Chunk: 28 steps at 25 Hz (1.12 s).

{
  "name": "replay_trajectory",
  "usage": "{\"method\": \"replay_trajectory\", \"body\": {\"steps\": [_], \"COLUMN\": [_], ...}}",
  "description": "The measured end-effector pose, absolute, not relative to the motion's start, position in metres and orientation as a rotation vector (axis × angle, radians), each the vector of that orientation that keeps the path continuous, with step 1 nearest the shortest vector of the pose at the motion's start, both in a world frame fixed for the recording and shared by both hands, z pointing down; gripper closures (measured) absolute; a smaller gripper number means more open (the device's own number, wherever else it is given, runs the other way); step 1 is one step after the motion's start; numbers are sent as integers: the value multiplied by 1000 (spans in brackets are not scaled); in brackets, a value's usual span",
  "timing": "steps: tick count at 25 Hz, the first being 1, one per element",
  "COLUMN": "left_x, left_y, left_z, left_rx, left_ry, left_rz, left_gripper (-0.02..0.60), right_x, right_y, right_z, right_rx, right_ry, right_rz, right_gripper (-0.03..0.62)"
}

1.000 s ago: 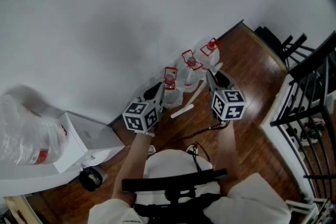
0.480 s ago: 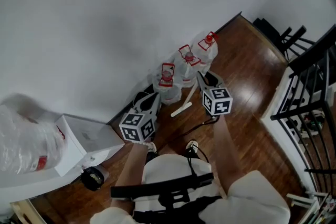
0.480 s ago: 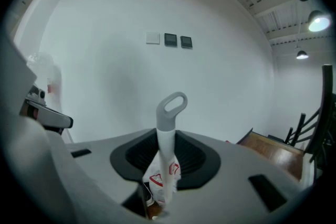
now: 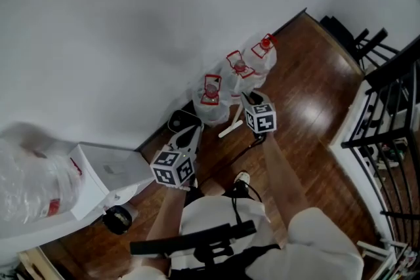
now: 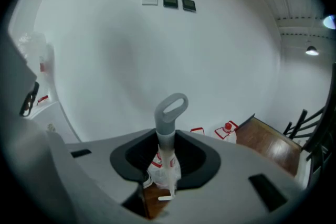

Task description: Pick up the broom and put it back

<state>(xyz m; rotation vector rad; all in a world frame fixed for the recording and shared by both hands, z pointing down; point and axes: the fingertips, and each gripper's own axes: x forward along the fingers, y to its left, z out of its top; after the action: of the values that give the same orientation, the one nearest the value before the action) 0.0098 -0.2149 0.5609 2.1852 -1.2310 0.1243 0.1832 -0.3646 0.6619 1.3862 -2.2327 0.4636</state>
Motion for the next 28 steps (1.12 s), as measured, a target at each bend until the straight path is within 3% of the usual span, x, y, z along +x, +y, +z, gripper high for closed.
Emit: {"method": "replay_trajectory", "body": {"steps": [28], "left_x": [-88], "left_y": [-224], "left_z": [571], "left_rx": [1990], "left_ry": [-1423], "left_rz": [2], "left_gripper": [595], "right_x": [52], "right_y": [-510], "right_z": [693], "right_rx": [1111], "right_ry": [-2210], "right_rz": [384], "right_gripper": [462]}}
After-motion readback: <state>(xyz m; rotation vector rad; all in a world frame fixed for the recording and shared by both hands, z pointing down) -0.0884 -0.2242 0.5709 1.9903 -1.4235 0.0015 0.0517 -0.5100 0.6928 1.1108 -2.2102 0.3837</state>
